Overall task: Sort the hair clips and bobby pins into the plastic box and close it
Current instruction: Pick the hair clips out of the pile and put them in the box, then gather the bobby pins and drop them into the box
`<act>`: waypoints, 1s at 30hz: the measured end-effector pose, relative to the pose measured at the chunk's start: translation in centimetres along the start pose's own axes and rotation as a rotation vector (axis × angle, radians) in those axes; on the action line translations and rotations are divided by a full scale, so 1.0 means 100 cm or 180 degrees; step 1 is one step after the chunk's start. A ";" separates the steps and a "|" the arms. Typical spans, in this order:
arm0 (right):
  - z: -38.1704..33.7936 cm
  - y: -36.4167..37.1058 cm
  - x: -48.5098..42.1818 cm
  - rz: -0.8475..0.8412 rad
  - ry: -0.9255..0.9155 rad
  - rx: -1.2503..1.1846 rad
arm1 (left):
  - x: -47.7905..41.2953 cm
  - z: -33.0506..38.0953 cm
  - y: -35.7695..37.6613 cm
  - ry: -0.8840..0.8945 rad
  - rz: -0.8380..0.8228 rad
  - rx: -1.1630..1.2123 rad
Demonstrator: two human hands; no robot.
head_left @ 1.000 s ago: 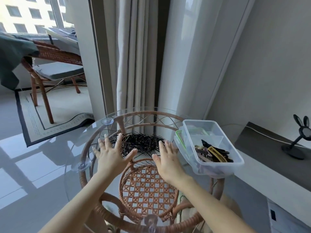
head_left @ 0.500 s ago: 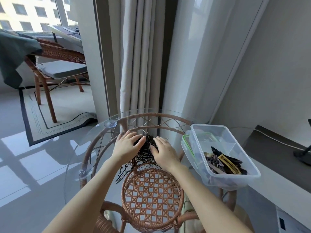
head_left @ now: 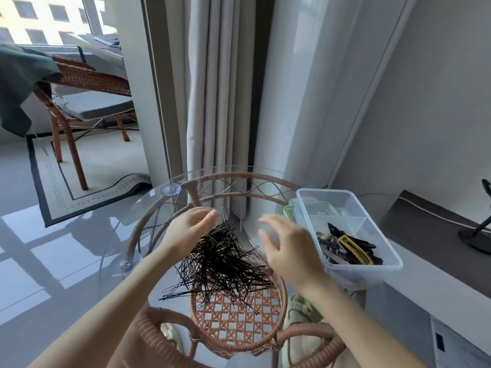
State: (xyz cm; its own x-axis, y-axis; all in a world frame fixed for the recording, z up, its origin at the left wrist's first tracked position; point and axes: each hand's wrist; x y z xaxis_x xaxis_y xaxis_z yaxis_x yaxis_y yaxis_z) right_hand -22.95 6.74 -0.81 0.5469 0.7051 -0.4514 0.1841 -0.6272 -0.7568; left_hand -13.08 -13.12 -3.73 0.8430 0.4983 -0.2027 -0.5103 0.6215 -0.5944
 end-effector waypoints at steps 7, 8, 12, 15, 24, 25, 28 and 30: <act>0.039 -0.043 -0.024 -0.0633 0.1025 0.1526 | -0.082 -0.005 0.032 -0.0400 -0.1131 -0.1654; 0.043 -0.044 -0.022 -0.0722 0.0883 0.1464 | -0.087 -0.004 0.036 -0.0398 -0.1165 -0.1766; 0.052 -0.056 -0.013 -0.0887 0.0457 0.0950 | -0.083 0.001 0.034 -0.0220 -0.1248 -0.1524; 0.053 -0.068 -0.006 -0.1016 0.0314 0.0731 | -0.064 0.007 0.025 -0.0024 -0.1386 -0.1078; 0.046 -0.083 -0.005 -0.1232 0.0295 0.0984 | -0.012 0.016 0.015 0.0304 -0.1783 -0.0470; 0.038 -0.078 -0.004 -0.1047 0.0183 0.0866 | -0.008 0.017 0.014 0.0314 -0.1815 -0.0448; 0.007 -0.049 0.006 -0.1158 0.0014 0.0205 | 0.004 0.018 0.005 0.0166 -0.1639 -0.0260; -0.004 -0.023 0.015 -0.1741 0.0137 0.0441 | 0.011 0.019 -0.003 0.0103 -0.1129 -0.0528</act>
State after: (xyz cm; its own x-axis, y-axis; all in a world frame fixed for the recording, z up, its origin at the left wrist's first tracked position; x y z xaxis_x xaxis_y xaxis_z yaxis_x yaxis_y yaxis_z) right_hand -22.27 9.13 0.44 0.4353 0.8993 0.0414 0.3427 -0.1230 -0.9314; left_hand -12.30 -11.58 -2.36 0.9683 0.2493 0.0152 -0.1541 0.6441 -0.7492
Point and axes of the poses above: each hand's wrist, its own x-axis away from the middle knuckle, its own y-axis out of the palm, z = x × y, and after that the axes turned 3 degrees about y, right-handed
